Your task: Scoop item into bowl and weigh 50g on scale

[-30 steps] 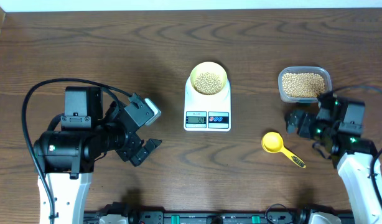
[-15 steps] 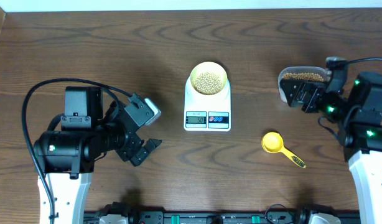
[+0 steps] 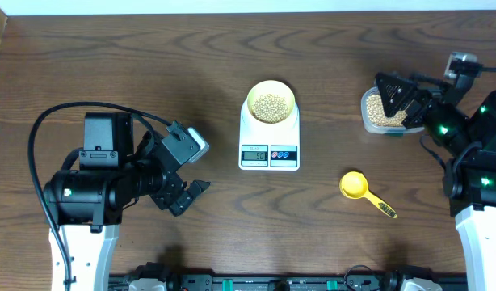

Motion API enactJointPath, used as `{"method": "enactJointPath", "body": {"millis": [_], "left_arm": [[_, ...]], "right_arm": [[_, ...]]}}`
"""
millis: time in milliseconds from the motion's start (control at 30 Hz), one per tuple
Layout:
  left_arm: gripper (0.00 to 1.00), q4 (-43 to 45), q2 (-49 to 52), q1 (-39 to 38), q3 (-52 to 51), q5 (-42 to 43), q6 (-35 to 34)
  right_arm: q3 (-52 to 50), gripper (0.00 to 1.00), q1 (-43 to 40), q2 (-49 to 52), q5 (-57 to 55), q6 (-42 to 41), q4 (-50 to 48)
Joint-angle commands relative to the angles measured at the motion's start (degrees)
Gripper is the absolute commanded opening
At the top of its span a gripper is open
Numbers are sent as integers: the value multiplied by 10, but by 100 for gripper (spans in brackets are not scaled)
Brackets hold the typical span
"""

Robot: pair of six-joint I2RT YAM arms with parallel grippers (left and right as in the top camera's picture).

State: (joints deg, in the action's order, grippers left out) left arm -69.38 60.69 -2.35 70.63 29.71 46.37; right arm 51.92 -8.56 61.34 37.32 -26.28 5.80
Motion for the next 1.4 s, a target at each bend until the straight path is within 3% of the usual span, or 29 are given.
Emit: {"method": "enactJointPath", "body": {"millis": [0,233,633,833,1067,1367], "left_arm": [[96,-2,-1,2,1,7,3],[96,-2,-1,2,1,7,3],[96,-2,-1,2,1,7,3],[96,-2,-1,2,1,7,3],[96,-2,-1,2,1,7,3],[96,-2,-1,2,1,7,3]], "right_arm": [[9,99,3,-5,4,-82,-30],[9,99,3,-5,7,-118,-17],[9,99,-2,-13,63,-111,108],[9,99,5,-61,111,40,115],[9,99,9,-206,99,221,251],[5,99,14,-338,14,298,369]]}}
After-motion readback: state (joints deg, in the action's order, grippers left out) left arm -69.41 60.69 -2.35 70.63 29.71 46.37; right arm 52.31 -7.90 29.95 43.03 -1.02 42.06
